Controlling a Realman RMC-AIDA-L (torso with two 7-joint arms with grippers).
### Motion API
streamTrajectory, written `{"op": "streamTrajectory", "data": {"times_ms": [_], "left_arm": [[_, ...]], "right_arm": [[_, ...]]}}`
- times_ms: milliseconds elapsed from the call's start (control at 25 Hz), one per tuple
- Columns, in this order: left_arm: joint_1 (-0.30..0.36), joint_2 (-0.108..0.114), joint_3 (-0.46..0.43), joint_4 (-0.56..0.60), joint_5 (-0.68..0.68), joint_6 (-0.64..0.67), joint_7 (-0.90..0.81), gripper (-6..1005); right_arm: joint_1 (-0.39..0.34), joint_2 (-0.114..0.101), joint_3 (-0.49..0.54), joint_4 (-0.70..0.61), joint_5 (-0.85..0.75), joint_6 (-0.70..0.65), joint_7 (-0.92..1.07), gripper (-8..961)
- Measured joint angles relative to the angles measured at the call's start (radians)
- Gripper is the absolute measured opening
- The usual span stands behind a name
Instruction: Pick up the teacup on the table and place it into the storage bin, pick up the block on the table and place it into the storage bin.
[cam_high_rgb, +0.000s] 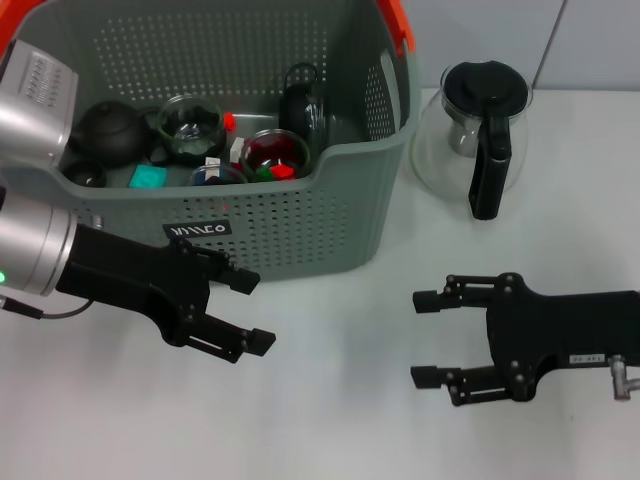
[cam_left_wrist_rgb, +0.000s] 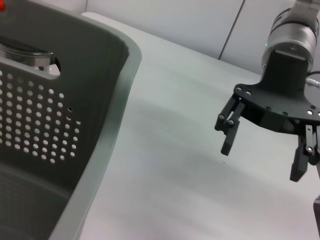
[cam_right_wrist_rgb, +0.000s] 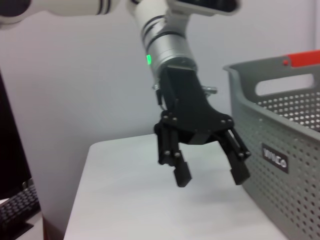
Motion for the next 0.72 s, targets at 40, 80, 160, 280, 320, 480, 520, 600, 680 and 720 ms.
{"op": "streamTrajectory", "data": {"times_ms": [40,80,160,280,320,480,520,600,680,720], "left_arm": [[0.0,0.0,0.0,-0.001,0.001,0.0,-0.006,843],[0.001,0.0,0.0,-0.001,0.001,0.0,-0.014,843],[0.005,0.0,-0.006,0.001,0.002,0.003,-0.024,843],[0.008,0.003,-0.039,0.002,0.002,0.014,-0.026,843],[0.008,0.004,-0.046,0.002,0.002,0.021,-0.024,843],[0.009,0.01,-0.053,0.005,0.002,0.045,-0.018,843],[0.009,0.011,-0.053,0.006,0.004,0.046,-0.016,843],[0.009,0.011,-0.052,0.006,0.011,0.047,-0.015,843],[0.009,0.011,-0.048,0.006,0.02,0.048,-0.014,843],[0.009,0.01,-0.047,0.006,0.022,0.047,-0.014,843]], "right_arm": [[0.0,0.0,-0.005,0.0,0.0,-0.001,-0.005,821],[0.0,0.0,-0.008,0.0,0.0,-0.001,-0.006,821],[0.0,-0.003,-0.009,0.0,0.0,-0.001,-0.006,821],[-0.004,-0.007,-0.004,0.0,0.0,0.001,-0.004,822],[-0.004,-0.007,-0.004,0.0,0.0,0.001,-0.004,822],[-0.008,-0.009,0.003,-0.003,0.0,0.005,-0.002,822],[-0.009,-0.008,0.008,-0.002,0.0,0.005,-0.002,822],[-0.009,-0.007,0.018,0.0,0.0,0.006,-0.002,822],[-0.009,-0.007,0.023,0.001,0.003,0.006,-0.002,822],[-0.01,-0.006,0.024,0.001,0.004,0.005,-0.002,822]]}}
